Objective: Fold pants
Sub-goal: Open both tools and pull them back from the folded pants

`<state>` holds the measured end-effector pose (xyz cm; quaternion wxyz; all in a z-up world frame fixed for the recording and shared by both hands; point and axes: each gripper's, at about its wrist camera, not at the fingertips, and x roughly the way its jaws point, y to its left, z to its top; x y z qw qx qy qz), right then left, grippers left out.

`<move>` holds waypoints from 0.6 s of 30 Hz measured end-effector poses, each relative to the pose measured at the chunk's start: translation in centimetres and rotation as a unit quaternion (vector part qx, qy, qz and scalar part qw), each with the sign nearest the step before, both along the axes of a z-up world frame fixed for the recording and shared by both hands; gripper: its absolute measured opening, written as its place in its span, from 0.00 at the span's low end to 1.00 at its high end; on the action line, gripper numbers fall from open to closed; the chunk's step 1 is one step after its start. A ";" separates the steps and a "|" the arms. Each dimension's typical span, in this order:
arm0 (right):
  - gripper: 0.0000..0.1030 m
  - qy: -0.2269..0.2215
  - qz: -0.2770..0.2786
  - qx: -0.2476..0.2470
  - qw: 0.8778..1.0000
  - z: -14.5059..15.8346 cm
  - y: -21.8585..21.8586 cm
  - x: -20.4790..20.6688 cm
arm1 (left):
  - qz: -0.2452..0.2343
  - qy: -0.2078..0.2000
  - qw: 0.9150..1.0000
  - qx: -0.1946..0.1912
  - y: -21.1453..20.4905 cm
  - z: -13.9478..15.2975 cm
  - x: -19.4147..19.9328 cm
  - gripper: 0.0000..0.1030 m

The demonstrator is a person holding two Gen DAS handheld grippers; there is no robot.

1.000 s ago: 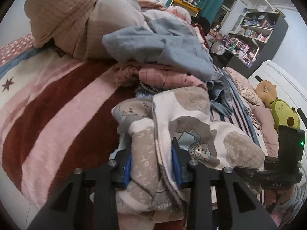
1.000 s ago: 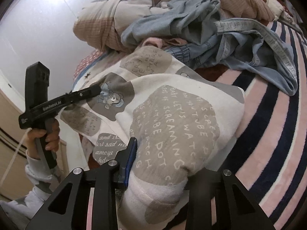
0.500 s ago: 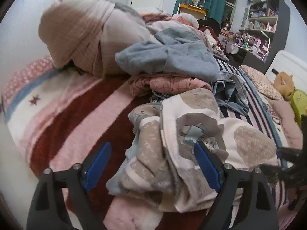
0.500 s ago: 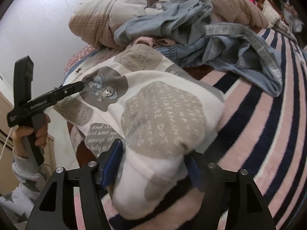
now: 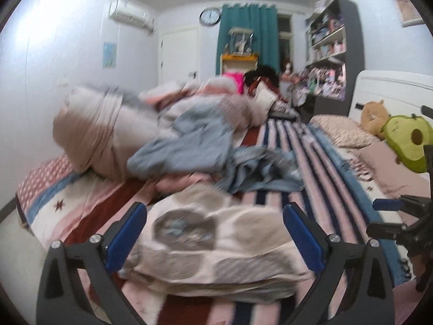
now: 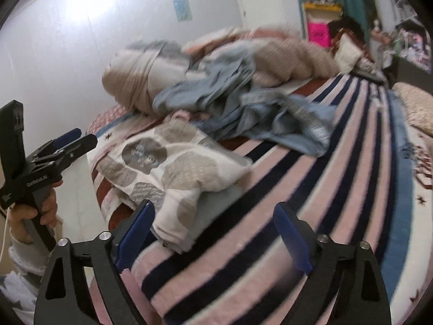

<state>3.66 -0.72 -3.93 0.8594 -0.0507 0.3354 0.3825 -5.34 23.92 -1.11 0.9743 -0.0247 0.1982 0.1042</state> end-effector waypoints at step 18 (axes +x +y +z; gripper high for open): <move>0.99 -0.160 -0.162 -0.027 0.973 0.0 -17.1 -6.4 | -0.029 -0.020 0.999 0.009 -14.9 -1.0 1.6 0.99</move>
